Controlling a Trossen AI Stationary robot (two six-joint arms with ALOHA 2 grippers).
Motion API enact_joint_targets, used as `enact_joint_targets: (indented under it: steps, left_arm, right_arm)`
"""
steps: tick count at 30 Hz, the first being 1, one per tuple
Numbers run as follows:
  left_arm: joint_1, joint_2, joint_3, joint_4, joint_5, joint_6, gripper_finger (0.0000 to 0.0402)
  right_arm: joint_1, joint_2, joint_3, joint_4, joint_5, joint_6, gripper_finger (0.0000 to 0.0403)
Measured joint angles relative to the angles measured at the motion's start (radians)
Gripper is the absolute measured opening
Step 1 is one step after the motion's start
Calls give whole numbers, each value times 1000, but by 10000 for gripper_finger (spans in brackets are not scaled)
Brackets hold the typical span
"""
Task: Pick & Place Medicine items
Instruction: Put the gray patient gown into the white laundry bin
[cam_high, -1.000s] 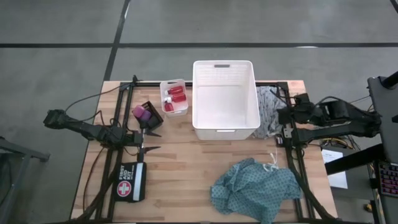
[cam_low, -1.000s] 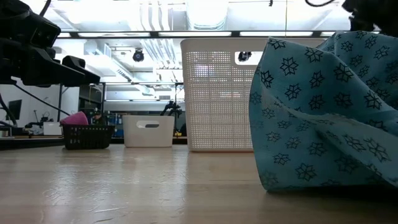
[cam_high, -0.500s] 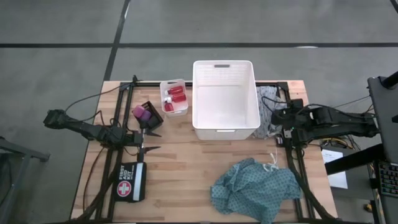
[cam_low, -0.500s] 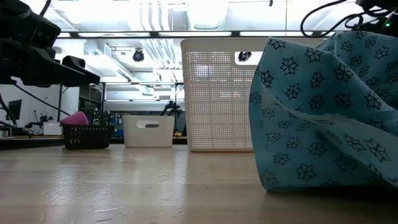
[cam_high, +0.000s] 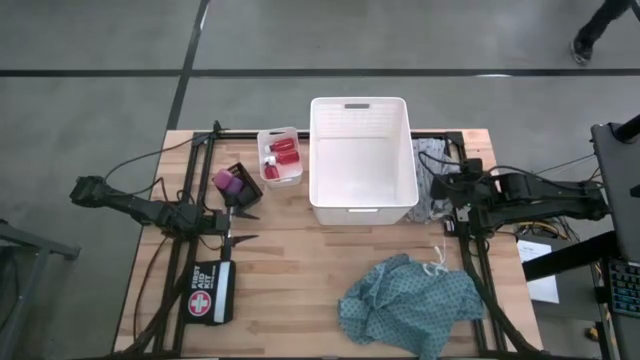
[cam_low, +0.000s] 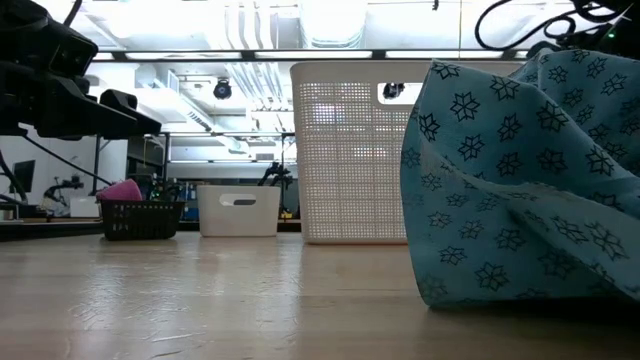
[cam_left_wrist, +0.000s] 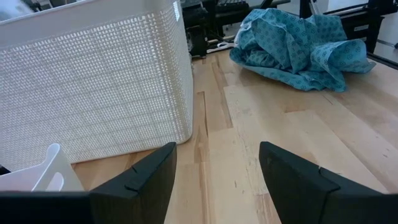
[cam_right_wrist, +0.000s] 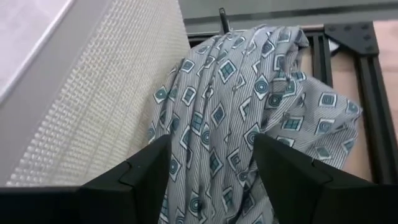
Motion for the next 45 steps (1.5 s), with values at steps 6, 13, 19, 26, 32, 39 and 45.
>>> enact_joint_targets:
  steps: [6, 13, 19, 26, 32, 39, 45]
  left_arm:
    - [0, 0, 0, 0, 0, 0, 234]
    - [0, 0, 0, 0, 0, 1, 234]
    - [0, 0, 0, 0, 0, 1, 234]
    - [0, 0, 0, 0, -5, 1, 234]
    - [3, 0, 0, 1, -8, 1, 235]
    - [3, 0, 0, 1, -8, 1, 235]
    - [4, 0, 0, 1, -8, 1, 235]
  right_arm:
    - [0, 23, 30, -2, 7, -93, 272]
    - [0, 27, 92, -31, 17, -127, 359]
    - [-13, 27, 143, -68, 31, -216, 397]
    - [-41, 28, 165, -50, 68, -311, 400]
    - [-45, 29, 183, -45, 66, -256, 400]
    - [-45, 32, 183, -47, 65, -261, 400]
    - [-45, 47, 183, -46, 66, -232, 400]
